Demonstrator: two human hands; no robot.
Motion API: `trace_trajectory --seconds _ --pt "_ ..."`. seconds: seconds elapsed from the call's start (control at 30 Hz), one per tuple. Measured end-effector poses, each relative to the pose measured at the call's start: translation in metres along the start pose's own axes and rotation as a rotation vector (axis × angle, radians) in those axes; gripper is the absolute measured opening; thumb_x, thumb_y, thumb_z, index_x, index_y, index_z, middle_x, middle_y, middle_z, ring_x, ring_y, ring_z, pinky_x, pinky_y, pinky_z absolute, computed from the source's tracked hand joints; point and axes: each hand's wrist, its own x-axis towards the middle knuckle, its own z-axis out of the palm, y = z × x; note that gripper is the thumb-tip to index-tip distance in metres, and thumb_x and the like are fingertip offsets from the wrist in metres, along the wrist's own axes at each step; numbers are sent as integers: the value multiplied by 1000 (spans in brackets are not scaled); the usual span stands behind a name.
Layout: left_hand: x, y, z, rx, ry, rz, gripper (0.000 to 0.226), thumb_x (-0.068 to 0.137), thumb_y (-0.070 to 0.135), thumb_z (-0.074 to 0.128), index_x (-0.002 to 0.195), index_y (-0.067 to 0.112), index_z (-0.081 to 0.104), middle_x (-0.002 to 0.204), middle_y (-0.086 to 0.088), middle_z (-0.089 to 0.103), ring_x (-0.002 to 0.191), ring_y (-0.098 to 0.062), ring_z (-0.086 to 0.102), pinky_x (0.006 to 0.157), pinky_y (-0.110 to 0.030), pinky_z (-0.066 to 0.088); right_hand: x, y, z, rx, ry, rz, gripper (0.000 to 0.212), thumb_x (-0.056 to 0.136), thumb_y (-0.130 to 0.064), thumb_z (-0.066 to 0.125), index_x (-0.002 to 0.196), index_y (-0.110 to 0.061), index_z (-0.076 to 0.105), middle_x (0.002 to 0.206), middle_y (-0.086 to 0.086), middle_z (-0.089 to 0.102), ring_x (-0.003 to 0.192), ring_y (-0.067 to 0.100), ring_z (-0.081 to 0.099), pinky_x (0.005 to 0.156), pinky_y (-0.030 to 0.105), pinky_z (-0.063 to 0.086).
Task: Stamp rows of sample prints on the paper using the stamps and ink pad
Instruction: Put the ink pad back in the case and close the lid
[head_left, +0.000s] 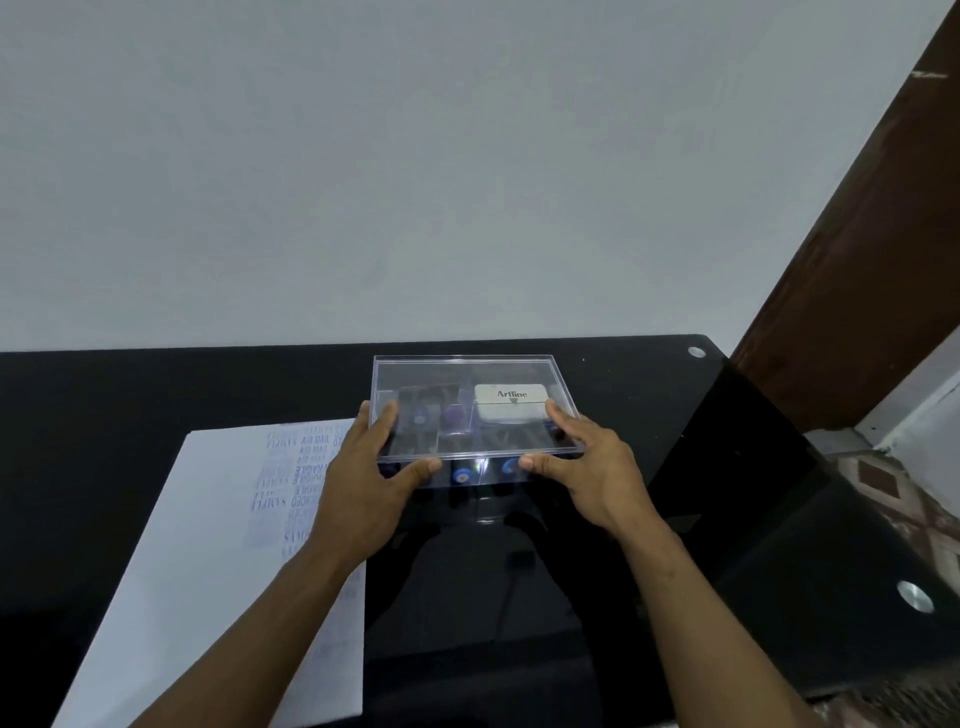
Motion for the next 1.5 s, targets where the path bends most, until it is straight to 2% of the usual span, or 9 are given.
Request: trace_trajectory --seconds 0.2,0.37,0.6,0.87,1.1,1.2,1.27,1.33,1.5 --pt "63 -7 10 3 3 23 96 73 63 66 156 29 32 165 0 24 150 -20 28 121 -46 30 63 2 5 12 -6 7 101 48 -61 79 140 -31 50 146 -6 49 132 12 46 114 36 37" --pt "101 -12 16 16 10 47 87 83 46 76 155 24 34 161 -3 33 146 -21 34 119 -44 33 100 3 8 5 -9 -11 97 53 -57 82 140 -28 50 143 -5 52 132 13 47 114 36 37" --pt "125 -13 22 49 17 89 81 87 38 75 155 21 35 159 -3 35 143 -20 37 111 -25 29 129 6 10 -3 -19 -28 90 64 -42 86 143 -25 48 144 -4 50 129 12 47 110 24 35" --pt "138 -14 23 76 -1 101 81 87 40 74 156 22 34 158 -5 37 140 -22 40 115 -36 35 142 6 8 -21 -29 -29 85 68 -33 86 143 -20 47 142 -4 51 123 6 45 101 15 32" --pt "139 -15 23 89 13 116 78 86 41 75 153 25 37 154 -3 42 143 -23 38 116 -41 35 138 6 13 -30 -1 -10 84 71 -38 83 145 -28 43 155 4 36 143 20 31 118 37 27" --pt "129 -13 20 104 24 122 84 85 44 75 156 32 30 160 -1 35 151 -19 23 119 -37 25 124 1 18 -76 31 -3 84 76 -37 80 148 -35 37 162 6 13 147 24 20 116 38 25" --pt "114 -13 13 140 19 121 86 86 49 72 157 35 25 164 1 26 153 -15 14 117 -32 18 109 1 22 -76 51 -16 86 76 -37 81 148 -42 33 163 4 3 144 26 28 116 41 32" --pt "93 -15 2 179 9 110 85 86 56 67 157 37 23 166 1 19 153 -15 13 118 -35 20 90 0 27 -87 66 -16 85 78 -39 80 148 -45 31 163 4 -2 144 27 29 115 41 32" --pt "30 -25 -34 357 -64 53 86 86 68 50 158 33 19 167 6 14 154 -16 10 120 -39 19 28 -10 52 -173 57 17 81 80 -54 72 147 -50 27 163 4 -4 149 29 9 114 45 27"
